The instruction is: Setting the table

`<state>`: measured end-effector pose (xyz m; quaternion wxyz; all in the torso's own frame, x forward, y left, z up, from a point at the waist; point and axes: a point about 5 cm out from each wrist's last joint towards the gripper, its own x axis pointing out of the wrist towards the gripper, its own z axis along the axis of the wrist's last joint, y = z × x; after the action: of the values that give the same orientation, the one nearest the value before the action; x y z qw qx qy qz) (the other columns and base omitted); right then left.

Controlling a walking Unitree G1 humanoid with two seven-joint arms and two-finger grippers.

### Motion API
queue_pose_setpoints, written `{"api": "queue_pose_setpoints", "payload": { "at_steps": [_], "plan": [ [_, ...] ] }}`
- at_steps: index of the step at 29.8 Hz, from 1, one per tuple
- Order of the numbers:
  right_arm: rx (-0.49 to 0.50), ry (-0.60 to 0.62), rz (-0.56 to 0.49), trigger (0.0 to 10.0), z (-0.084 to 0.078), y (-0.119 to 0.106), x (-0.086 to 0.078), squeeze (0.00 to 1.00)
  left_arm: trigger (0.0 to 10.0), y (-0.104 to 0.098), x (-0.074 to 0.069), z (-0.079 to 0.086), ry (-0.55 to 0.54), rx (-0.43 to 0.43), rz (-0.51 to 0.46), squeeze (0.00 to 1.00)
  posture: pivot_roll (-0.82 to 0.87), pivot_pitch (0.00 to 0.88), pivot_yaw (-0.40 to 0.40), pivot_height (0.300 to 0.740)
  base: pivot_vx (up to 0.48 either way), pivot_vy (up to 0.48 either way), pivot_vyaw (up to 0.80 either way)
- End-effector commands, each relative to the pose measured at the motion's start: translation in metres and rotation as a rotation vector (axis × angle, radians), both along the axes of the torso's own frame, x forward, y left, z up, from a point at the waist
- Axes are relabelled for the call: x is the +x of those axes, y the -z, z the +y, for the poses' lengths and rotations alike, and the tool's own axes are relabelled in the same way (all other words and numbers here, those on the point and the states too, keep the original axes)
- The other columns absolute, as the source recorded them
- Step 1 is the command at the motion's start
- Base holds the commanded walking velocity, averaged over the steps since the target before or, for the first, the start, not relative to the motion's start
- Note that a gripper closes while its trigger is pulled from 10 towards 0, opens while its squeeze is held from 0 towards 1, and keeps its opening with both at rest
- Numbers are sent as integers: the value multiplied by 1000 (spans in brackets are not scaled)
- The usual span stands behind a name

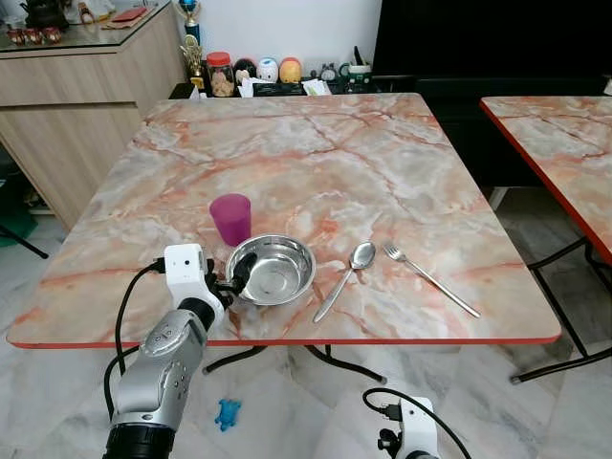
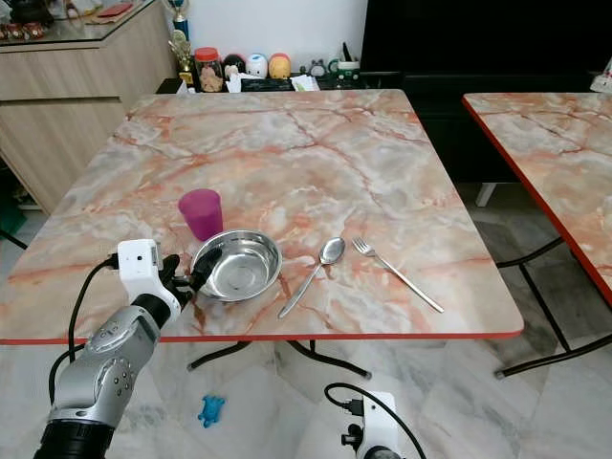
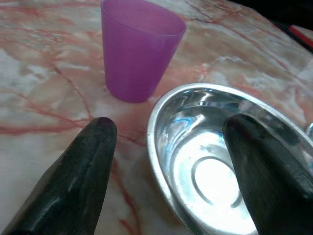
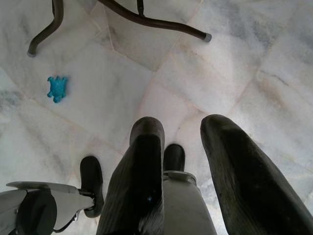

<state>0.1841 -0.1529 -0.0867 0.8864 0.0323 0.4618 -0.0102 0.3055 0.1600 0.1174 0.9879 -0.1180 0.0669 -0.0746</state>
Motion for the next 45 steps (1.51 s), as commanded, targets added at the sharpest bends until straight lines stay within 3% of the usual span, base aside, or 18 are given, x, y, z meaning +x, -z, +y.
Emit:
{"api": "queue_pose_setpoints", "payload": {
  "at_steps": [1, 7, 18, 19, 20, 21, 22, 23, 45],
  "plan": [
    [4, 3, -5, 10000, 1, -1, 2, 0, 10000, 0, 2, -1, 5, 26, 1, 0, 102, 0, 6, 740, 0, 0, 0],
    [4, 4, -4, 10000, 1, -1, 2, 0, 10000, 5, 7, -6, 2, 71, 43, 0, 101, 0, 6, 740, 0, 0, 0],
    [6, 4, -4, 10000, 2, -1, 2, 0, 10000, 5, 12, -10, -6, 138, 31, 0, 99, 0, 8, 740, 0, 0, 0],
    [6, 4, -4, 10000, 2, -1, 2, 0, 9059, 5, 12, -11, -5, 140, 30, 0, 99, 0, 8, 740, 0, 0, 0],
    [6, 4, -4, 10000, 2, -1, 2, 0, 5804, 5, 12, -11, -4, 146, 30, 0, 99, 0, 8, 740, 0, 0, 0],
    [5, 4, -4, 10000, 2, -1, 2, 0, 4980, 6, 12, -11, -4, 153, 28, 0, 99, 0, 8, 740, 0, 0, 0],
    [6, 4, -4, 10000, 2, -1, 2, 0, 1294, 6, 12, -11, -8, 150, 28, 0, 98, 0, 8, 740, 0, 0, 0],
    [6, 4, -4, 10000, 2, -1, 2, 0, 0, 6, 12, -11, -11, 147, 28, 0, 98, 0, 9, 740, 0, 0, 0],
    [5, 0, -1, 10000, 2, -1, 2, 0, 0, 7, 12, -11, 6, 190, 34, 0, 101, 0, 6, 740, 0, 0, 0]
  ]
}}
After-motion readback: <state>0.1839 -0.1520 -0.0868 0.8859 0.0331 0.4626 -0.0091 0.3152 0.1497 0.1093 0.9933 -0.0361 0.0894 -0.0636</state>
